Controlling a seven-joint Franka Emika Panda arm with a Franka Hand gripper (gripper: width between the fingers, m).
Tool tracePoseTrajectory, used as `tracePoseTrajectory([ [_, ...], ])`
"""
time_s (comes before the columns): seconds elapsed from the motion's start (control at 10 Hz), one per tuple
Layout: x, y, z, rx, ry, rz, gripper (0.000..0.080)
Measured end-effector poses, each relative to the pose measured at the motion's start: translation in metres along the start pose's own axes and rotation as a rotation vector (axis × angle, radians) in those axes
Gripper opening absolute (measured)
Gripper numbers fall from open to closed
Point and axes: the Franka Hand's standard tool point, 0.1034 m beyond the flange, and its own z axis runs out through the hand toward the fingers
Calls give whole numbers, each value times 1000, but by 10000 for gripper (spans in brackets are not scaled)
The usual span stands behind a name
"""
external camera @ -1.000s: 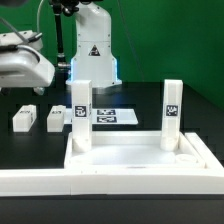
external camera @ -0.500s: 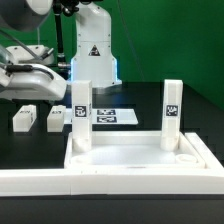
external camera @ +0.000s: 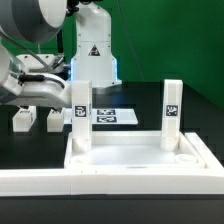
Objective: Assemble desk
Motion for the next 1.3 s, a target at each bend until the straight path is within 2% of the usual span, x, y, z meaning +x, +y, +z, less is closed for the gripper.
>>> tracePoseTrajectory([
  [0.6,1,0,4,-3,0,1,649],
  [1.1,6,-2,32,-21,5,12,649],
  [1.3,7,-1,36,-24,5,20,649],
])
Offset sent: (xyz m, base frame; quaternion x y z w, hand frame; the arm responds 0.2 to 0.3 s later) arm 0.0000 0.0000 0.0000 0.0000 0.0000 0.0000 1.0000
